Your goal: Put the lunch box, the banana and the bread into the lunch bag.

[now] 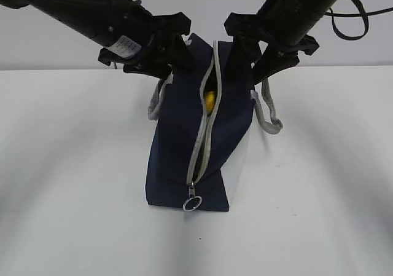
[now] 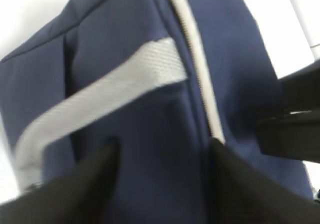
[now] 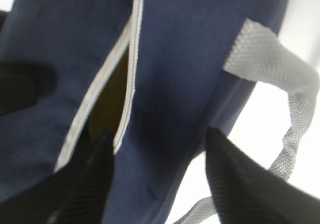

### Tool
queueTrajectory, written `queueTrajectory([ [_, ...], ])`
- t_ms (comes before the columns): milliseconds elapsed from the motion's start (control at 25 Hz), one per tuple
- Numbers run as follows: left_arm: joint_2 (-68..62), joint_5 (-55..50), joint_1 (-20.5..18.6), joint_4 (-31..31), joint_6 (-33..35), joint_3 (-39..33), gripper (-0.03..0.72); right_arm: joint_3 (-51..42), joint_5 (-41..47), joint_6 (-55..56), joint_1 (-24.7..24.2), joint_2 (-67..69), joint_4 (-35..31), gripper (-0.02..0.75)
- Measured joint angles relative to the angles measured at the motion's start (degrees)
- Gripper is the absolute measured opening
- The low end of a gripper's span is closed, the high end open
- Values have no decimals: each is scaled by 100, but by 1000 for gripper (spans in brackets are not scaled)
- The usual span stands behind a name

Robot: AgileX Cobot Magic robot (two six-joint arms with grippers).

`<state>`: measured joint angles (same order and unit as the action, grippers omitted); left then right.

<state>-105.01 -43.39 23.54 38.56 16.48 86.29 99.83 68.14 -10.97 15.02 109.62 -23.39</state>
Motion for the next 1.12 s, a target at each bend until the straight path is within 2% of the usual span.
queueTrajectory([
  [40,25,-82,-36,-42,-5,0,477,0,22,0,0,0,-9,473],
  [120,141,-252,-137,-125,1,0,514,0,60,-13,0,-81,-9,503],
  [280,572,-360,-215,-495,27,0,519,-159,14,-210,0,-605,-34,505],
  [480,982,-581,-215,-734,90,-10,519,-904,-336,-696,0,-1482,-327,505],
  [600,1160,-593,-215,-762,144,-259,519,-1732,-629,-1410,0,-1983,-947,501],
  [840,1746,-317,-215,-767,297,-1377,519,-3579,-1163,-3082,0,-2922,-2483,498],
  [1120,2670,-147,-215,-767,431,-2267,494,-5306,-1119,-5304,0,-3204,-4131,498],
])
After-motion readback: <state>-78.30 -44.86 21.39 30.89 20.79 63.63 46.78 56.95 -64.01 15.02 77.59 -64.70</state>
